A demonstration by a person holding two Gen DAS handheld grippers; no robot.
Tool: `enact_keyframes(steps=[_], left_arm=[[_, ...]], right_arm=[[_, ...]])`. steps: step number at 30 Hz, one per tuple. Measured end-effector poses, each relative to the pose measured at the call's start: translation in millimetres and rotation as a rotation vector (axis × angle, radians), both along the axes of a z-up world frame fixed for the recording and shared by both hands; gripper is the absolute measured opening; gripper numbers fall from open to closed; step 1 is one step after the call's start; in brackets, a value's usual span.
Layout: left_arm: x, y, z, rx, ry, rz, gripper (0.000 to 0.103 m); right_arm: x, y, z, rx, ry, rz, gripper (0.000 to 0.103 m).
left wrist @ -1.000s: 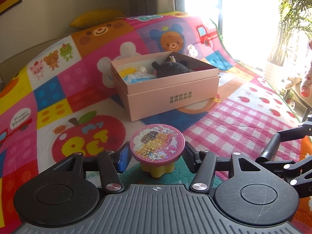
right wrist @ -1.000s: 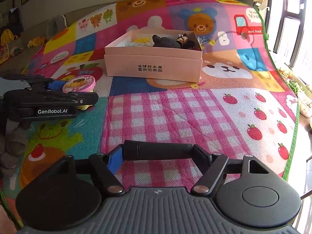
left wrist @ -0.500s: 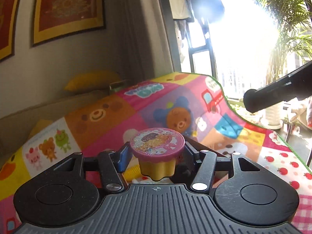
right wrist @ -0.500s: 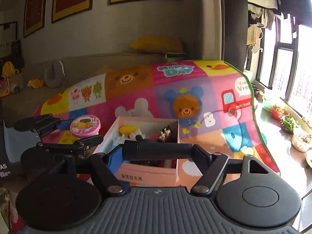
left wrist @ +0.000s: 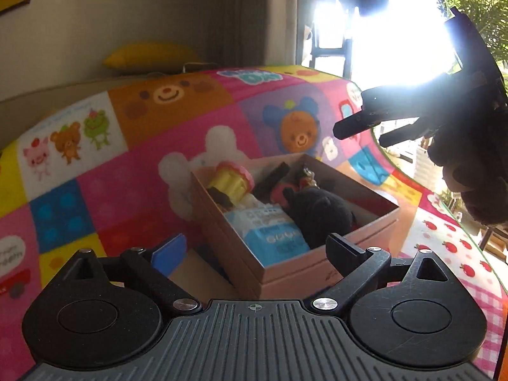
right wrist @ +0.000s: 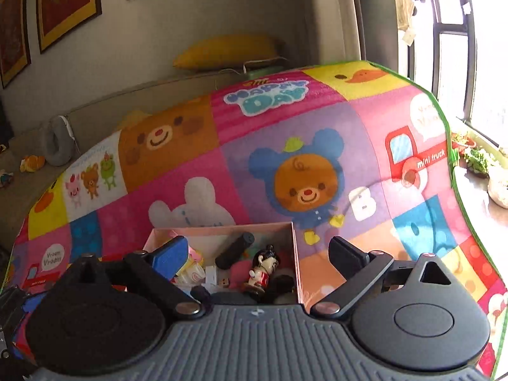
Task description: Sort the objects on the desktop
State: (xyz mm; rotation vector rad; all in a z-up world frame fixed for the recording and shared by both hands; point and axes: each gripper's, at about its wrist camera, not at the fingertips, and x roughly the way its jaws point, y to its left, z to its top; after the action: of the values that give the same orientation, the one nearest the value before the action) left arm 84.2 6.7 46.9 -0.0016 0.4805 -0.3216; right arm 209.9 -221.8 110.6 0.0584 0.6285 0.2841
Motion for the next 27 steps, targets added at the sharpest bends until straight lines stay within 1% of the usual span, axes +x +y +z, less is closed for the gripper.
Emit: enact_keyframes(steps=[2,4,8,10,15,18,20,22,23,24,25,27], left_arm=[[-4.2,-4.3,-9.3,-0.005,0.03,-0.021,0.099],[-6.7,-9.0,-15.2,0.01,0.044,-0.027,0.1],[-13.6,-11.4,-17.5,0.017,0.056,0.0,0.101],[-17.5,-10.9,-16.6,0.026,0.048,0.017,0.101],[-22.0,-5.7,-17.0,0.047,0.066,0.057,0.102],[-25.7,-0.6,-20.2,0.044,0.103,0.091,0.103],[-27.0,2.4,-23.6,0.022,0.16,0.097,0.103],[-31.2,3.2,-28.7,-0.001,0.225,0.111,0.103],[-35.5,2.5,-30.7,-0.004,0.231,0.122,0.103],[-43.0,0.7,-32.5,-0.002,0.218,0.134,0.103],[-49.5,-1.6,-33.9,0.002,0.198,0.141,0.103],[-61.6,-6.7,-35.2,0.007,0.148,0.156,0.103]], right_arm=[[-6.0,-8.3,-15.1,0.021,0.052,0.0,0.096],[-13.6,-11.7,-26.5,0.022,0.078,0.002,0.099],[-26.3,-12.7,-44.4,0.011,0.116,0.007,0.1],[-28.5,-15.2,-52.1,0.045,0.149,0.009,0.103],[-25.3,-14.7,-74.2,0.148,0.252,0.017,0.103],[-33.3,-7.3,-76.6,0.129,0.216,0.013,0.103],[-39.9,-9.6,-75.7,0.133,0.183,0.004,0.103],[-54.2,-14.4,-72.3,0.117,0.116,-0.049,0.103],[-62.1,-16.8,-71.9,0.113,0.095,-0.064,0.103],[-72.4,-19.9,-72.4,0.111,0.086,-0.079,0.103],[-84.6,-23.1,-74.3,0.112,0.083,-0.086,0.103],[-110.2,-27.3,-81.4,0.105,0.081,-0.064,0.103]])
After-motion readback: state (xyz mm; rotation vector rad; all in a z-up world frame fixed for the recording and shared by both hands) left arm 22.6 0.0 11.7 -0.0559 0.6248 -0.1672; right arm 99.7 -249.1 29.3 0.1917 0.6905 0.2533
